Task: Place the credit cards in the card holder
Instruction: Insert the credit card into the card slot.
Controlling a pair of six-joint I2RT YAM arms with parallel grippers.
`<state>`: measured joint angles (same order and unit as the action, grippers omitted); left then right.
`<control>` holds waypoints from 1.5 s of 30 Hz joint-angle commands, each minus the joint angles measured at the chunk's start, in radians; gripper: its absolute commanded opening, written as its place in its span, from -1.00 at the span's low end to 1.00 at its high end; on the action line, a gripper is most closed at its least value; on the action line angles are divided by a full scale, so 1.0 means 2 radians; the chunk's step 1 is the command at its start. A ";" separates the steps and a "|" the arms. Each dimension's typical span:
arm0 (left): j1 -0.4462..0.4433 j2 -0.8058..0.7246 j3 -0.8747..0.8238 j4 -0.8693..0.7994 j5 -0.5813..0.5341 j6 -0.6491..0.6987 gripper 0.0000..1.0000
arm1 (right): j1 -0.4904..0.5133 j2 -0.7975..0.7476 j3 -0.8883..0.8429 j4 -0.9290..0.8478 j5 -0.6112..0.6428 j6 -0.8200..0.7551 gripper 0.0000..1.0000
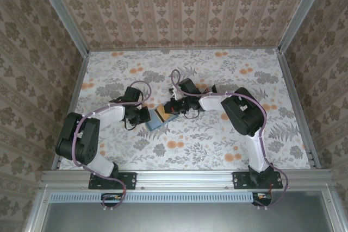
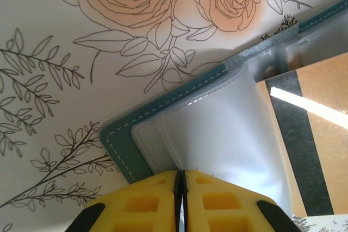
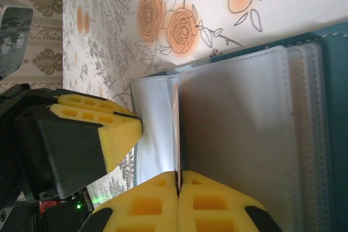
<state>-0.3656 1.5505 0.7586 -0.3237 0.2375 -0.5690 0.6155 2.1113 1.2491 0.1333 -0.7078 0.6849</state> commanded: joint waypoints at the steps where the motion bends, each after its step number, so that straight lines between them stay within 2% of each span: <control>1: 0.002 0.008 -0.023 -0.046 -0.041 -0.005 -0.76 | 0.010 0.010 -0.004 -0.007 -0.021 -0.002 -0.95; 8: 0.006 0.001 -0.020 -0.056 -0.046 -0.003 -0.76 | 0.011 0.008 -0.011 -0.044 -0.018 -0.038 -0.95; 14: 0.006 -0.021 -0.008 -0.087 -0.068 -0.003 -0.34 | 0.009 0.021 0.011 -0.054 -0.002 -0.036 -0.96; 21: 0.006 -0.048 -0.014 -0.108 -0.093 -0.013 -0.23 | 0.011 0.037 0.027 -0.048 0.003 -0.024 -0.96; 26: 0.011 -0.051 -0.019 -0.114 -0.115 -0.017 -0.22 | 0.011 0.040 0.032 -0.063 0.004 -0.032 -0.96; 34: 0.010 0.013 -0.006 -0.087 -0.085 -0.008 -0.28 | 0.020 0.048 0.047 -0.065 -0.003 -0.032 -0.96; 45: 0.006 0.022 -0.006 -0.079 -0.079 -0.006 -0.37 | 0.032 0.072 0.074 -0.036 0.005 -0.004 -0.96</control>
<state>-0.3454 1.5280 0.7746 -0.5457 0.0330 -0.5831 0.6567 2.2082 1.3792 0.0792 -0.7307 0.6586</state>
